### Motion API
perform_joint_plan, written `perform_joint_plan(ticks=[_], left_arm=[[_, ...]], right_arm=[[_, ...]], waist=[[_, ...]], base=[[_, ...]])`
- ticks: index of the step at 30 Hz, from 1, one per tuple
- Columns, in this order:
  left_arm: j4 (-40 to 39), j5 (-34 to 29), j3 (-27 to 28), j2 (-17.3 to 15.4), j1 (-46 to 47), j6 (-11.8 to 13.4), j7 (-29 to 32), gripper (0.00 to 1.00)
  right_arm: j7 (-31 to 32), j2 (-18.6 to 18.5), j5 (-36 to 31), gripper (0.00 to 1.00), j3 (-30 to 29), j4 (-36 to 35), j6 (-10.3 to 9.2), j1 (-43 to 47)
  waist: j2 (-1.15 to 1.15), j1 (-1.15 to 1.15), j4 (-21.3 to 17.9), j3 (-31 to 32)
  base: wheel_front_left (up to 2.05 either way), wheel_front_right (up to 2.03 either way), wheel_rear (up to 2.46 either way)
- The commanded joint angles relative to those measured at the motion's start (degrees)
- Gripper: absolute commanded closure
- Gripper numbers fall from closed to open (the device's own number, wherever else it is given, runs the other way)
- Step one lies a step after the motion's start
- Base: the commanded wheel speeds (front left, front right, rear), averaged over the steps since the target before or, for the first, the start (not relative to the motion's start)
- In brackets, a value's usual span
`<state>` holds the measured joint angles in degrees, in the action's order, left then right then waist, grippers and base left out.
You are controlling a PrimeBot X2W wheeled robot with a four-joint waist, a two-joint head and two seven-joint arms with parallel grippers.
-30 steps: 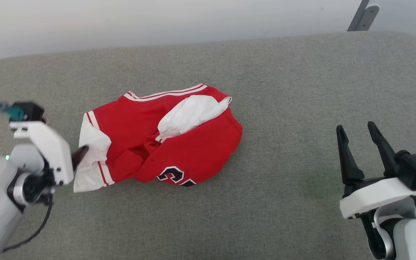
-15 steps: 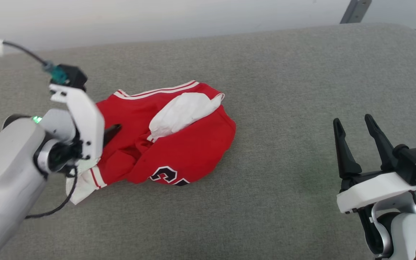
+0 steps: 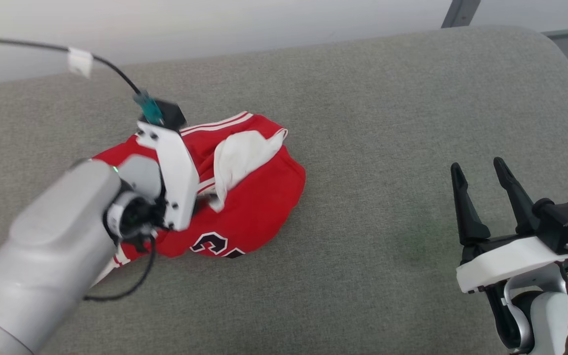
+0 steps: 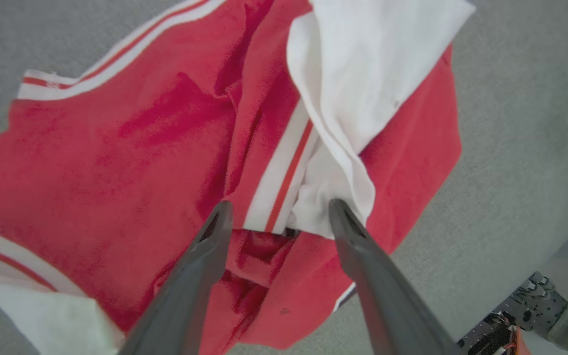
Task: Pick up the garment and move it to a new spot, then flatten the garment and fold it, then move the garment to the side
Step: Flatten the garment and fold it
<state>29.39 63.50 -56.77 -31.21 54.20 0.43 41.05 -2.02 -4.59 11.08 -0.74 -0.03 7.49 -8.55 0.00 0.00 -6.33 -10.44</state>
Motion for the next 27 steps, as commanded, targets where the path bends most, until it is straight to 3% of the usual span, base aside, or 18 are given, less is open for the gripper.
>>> perform_joint_plan(ticks=[1,10,11,20,27], left_arm=[[0.9,0.3,-0.4,0.8,-1.6,-0.5,-0.4,0.00],[4.1,1.5,-1.7,4.0,-4.1,-2.6,-0.5,0.00],[4.5,1.7,-2.1,4.6,-4.4,-3.2,-0.5,1.00],[1.5,3.8,-1.0,6.2,-2.8,-5.0,0.3,1.00],[-7.9,4.5,-2.1,6.2,-4.4,-3.8,2.5,1.00]], right_arm=[[-0.1,0.1,0.3,0.00,0.1,0.1,0.01,0.0],[-0.6,0.1,0.5,0.00,0.5,1.0,0.01,-0.6],[-0.6,0.1,0.5,0.00,0.5,1.0,0.01,-0.6],[-0.7,-0.1,0.6,0.00,-0.3,1.2,0.01,-0.6],[-0.5,0.0,0.5,0.00,-0.9,0.8,0.01,-0.2]], waist=[[0.00,0.00,-0.4,-0.3],[0.00,0.00,-0.9,-0.7],[0.00,0.00,-0.8,-0.7],[0.00,0.00,0.4,-0.4],[0.00,0.00,1.5,-0.1]], base=[[0.00,0.00,0.00],[0.00,0.00,0.00],[0.00,0.00,0.00],[0.00,0.00,0.00],[0.00,0.00,0.00]])
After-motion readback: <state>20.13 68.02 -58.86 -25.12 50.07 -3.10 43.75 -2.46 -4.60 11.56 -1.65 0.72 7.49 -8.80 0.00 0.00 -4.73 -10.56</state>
